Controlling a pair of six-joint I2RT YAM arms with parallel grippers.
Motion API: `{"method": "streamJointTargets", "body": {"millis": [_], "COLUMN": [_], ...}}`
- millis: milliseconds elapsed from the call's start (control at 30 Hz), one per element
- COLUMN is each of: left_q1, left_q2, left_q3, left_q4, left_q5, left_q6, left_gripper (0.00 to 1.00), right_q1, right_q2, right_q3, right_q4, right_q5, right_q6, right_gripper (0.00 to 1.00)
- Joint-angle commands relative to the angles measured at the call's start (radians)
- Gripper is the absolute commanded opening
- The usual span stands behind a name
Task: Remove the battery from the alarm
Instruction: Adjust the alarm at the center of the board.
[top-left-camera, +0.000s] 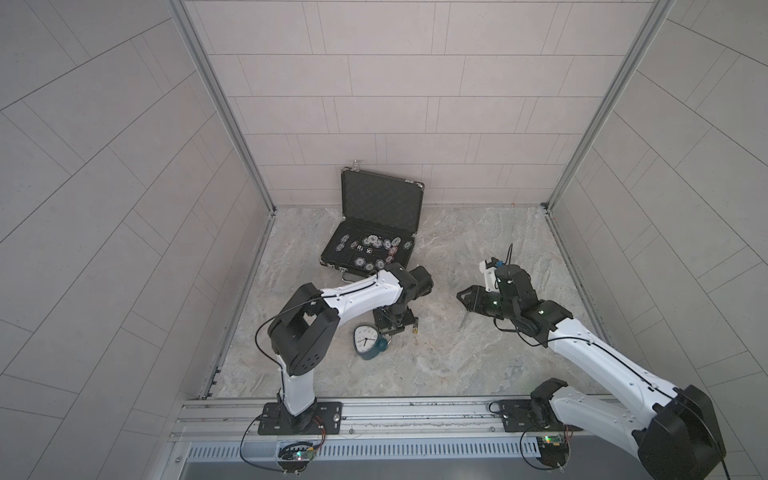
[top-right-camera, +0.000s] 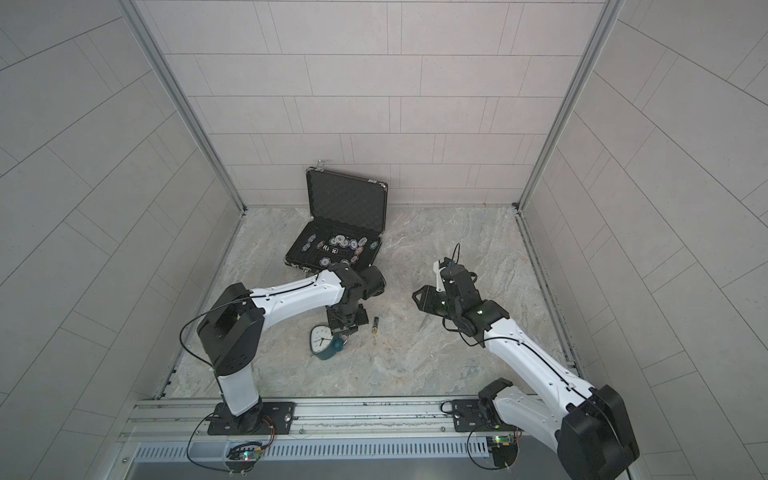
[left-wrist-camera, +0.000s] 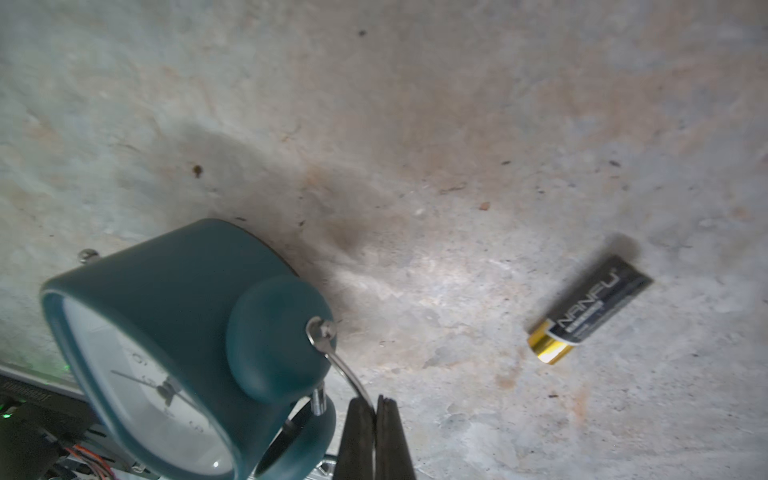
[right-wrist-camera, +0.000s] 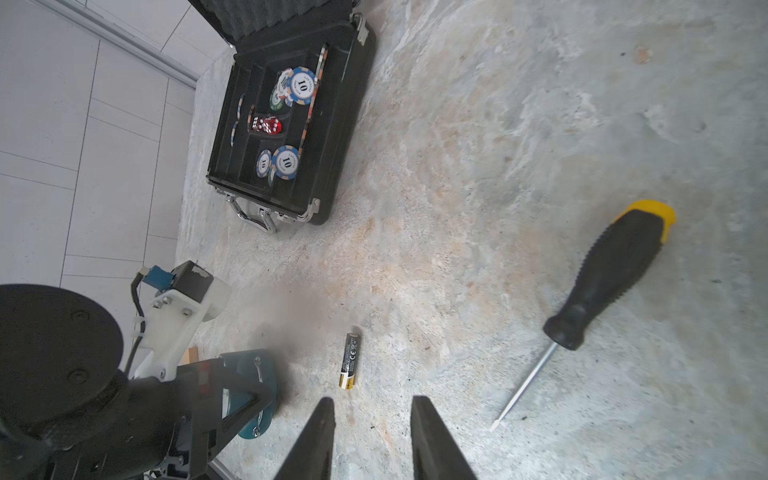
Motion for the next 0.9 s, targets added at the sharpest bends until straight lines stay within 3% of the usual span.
{"method": "streamJointTargets", "body": {"millis": [0,267,367,500,567,633,700,733,767,867], "left_q1": [-0.015,-0.017,-0.016,-0.005,0.026,0.091,0.184,0.276,0.342,0.543], "left_q2": [0.023,-0.064,-0.159,-0.363,-0.488,-0.627,-0.802,-0.908,-0.961,-0.999], "left_q3": [0.046,0.026,0.002,-0.091,-0.181,-0.297,-0.435,-0.531,-0.601,-0.701], "left_q4": [0.005,0.04,0.065,0.107,0.125,0.179,0.316,0.436,0.514,0.663], "left_q5": [0.02,0.065,0.071,-0.051,-0.152,-0.229,-0.297,-0.29,-0.302,-0.368], "left_q6": [0.007,0.037,0.052,0.114,0.171,0.282,0.431,0.545,0.603,0.748], "left_gripper": [0.11,0.45,0.48,0.56,0.72,0.88,1.0,1.0,1.0,1.0], "right_q1": [-0.009,-0.035,-0.041,-0.047,-0.049,-0.054,-0.064,-0.095,-0.134,-0.293], "right_q2": [-0.03,-0.115,-0.151,-0.228,-0.262,-0.289,-0.311,-0.303,-0.265,-0.052], "right_q3": [-0.006,-0.016,-0.023,-0.02,-0.007,-0.015,-0.114,-0.201,-0.253,-0.258], "right_q4": [-0.055,-0.105,-0.116,-0.116,-0.104,-0.055,0.13,0.336,0.462,0.52], "right_q5": [0.024,0.03,0.005,0.028,0.144,0.399,0.642,0.752,0.775,0.745], "right_q6": [-0.039,-0.072,-0.105,-0.19,-0.235,-0.28,-0.359,-0.435,-0.482,-0.526], "right_gripper": [0.36,0.37,0.37,0.38,0.49,0.68,0.98,1.0,1.0,1.0]}}
